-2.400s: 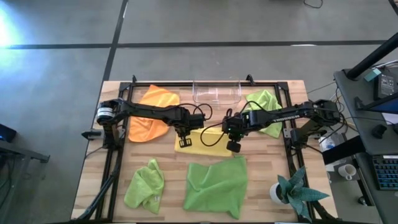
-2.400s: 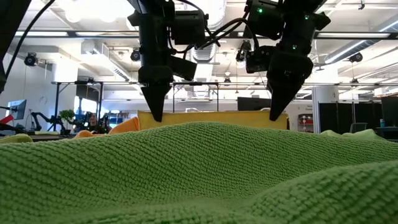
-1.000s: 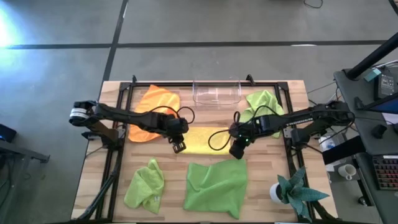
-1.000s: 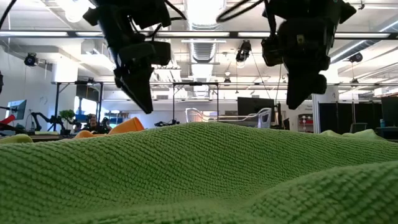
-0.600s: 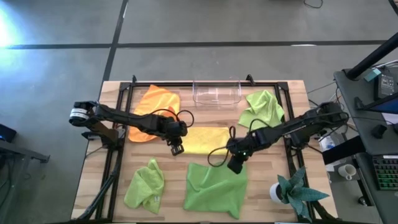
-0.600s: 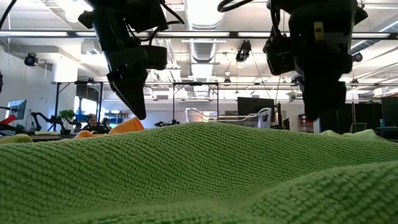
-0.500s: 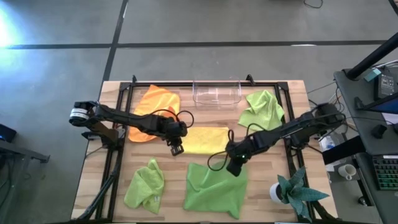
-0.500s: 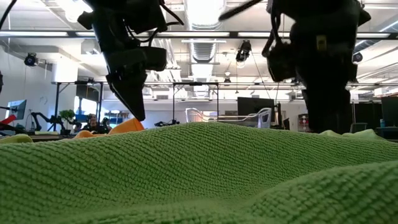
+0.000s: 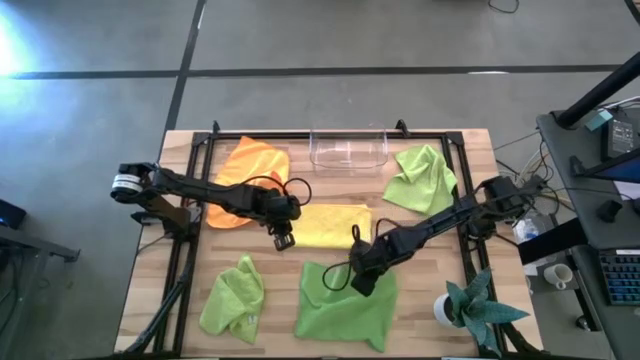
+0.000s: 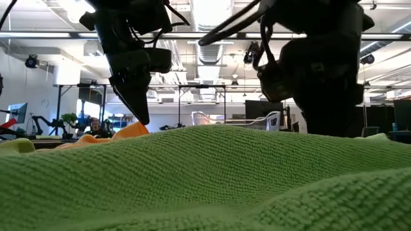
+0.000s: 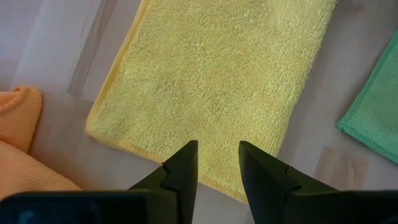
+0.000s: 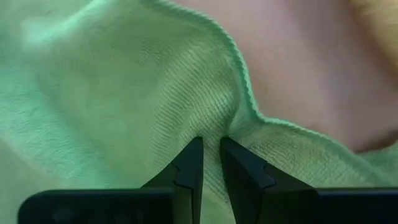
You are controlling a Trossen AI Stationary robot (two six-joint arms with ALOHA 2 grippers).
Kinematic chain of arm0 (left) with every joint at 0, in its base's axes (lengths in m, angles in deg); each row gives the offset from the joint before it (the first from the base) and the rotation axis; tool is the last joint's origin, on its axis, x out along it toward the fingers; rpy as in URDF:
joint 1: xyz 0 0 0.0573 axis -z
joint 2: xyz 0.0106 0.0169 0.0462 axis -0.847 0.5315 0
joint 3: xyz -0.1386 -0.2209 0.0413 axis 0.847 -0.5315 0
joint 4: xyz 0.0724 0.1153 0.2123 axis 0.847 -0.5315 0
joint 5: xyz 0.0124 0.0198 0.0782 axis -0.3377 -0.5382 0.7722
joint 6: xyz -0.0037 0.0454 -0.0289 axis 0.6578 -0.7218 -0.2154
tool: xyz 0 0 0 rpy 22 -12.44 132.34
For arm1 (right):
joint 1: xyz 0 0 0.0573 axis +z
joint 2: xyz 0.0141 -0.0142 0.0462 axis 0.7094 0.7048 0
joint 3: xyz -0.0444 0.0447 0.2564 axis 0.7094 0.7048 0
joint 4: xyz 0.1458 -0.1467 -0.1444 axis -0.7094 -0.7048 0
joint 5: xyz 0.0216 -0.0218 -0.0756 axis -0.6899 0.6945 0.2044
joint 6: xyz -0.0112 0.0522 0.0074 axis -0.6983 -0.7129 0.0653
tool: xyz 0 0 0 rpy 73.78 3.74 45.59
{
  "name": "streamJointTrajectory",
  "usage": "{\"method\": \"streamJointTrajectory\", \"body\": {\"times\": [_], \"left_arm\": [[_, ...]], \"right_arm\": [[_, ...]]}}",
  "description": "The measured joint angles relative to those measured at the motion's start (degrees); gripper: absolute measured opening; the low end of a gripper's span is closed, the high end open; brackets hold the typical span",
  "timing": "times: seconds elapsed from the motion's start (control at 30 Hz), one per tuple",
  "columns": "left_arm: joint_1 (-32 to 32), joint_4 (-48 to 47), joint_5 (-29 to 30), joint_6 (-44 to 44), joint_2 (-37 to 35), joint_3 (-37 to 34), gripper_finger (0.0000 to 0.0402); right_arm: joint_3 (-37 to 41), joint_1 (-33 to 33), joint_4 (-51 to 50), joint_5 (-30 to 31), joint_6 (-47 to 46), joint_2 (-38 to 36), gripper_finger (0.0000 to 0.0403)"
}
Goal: Fold microfiber towels
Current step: Adjust the yellow microfiber cloth, then fold the yellow microfiber cloth
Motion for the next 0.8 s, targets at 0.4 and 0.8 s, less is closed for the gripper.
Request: {"method": "streamJointTrajectory", "body": {"times": [0.4, 0.8], "left_arm": [[0.0, 0.2, 0.0, -3.9, 0.0, 0.0, 0.0101], [0.0, 6.8, -0.5, -4.6, 0.1, 0.0, 0.0101]], "right_arm": [[-5.0, 9.9, -1.2, -2.2, -7.1, 2.8, 0.0056], [-11.0, 12.6, -12.2, -0.2, -10.9, 0.9, 0.0056]]}}
